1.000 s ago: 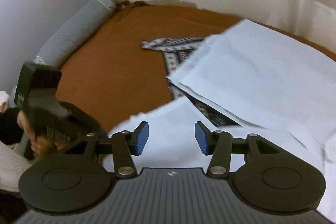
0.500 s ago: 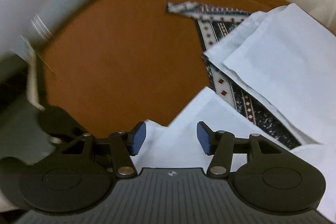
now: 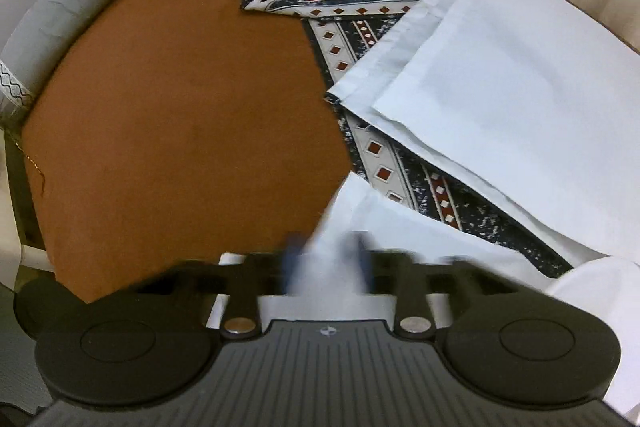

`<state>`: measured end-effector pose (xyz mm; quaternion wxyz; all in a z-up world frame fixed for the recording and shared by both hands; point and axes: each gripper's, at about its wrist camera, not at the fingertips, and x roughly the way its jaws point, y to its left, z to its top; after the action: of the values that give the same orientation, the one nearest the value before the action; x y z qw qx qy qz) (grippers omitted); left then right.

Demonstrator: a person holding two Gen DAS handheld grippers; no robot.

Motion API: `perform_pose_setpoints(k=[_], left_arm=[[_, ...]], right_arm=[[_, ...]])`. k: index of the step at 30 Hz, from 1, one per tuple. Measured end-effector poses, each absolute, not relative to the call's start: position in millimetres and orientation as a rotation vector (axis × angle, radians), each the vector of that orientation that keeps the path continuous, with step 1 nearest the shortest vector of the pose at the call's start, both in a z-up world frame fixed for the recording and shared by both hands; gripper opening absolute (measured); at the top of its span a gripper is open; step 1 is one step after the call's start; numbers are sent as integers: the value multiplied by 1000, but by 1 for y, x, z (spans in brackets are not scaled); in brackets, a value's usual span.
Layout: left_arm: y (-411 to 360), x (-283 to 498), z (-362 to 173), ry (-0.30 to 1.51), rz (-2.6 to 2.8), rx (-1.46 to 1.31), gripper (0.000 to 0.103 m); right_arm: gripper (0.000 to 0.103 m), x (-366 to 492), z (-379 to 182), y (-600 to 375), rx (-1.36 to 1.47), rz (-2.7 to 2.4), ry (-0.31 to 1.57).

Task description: Fold clothes

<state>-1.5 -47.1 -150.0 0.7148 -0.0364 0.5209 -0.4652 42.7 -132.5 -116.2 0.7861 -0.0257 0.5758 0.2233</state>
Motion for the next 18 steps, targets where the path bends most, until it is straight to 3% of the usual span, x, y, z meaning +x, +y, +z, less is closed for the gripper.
perform_pose_setpoints(k=[2,5,8,18], left_arm=[[-43,-2,-148,1151,-1020,-83,27],[-28,3,-141,1137,-986,-140,30],[-9,15,-135,1123,-929,-245,46],[-27,54,-161,1207,-827,-378,49]], right_arm=[[3,37,-106,-139,-43,484,1205],[3,23,-85,-157,10,491,1145],[3,3,-64,-186,74,484,1108],[3,-60,-58,-226,164,440,1123]])
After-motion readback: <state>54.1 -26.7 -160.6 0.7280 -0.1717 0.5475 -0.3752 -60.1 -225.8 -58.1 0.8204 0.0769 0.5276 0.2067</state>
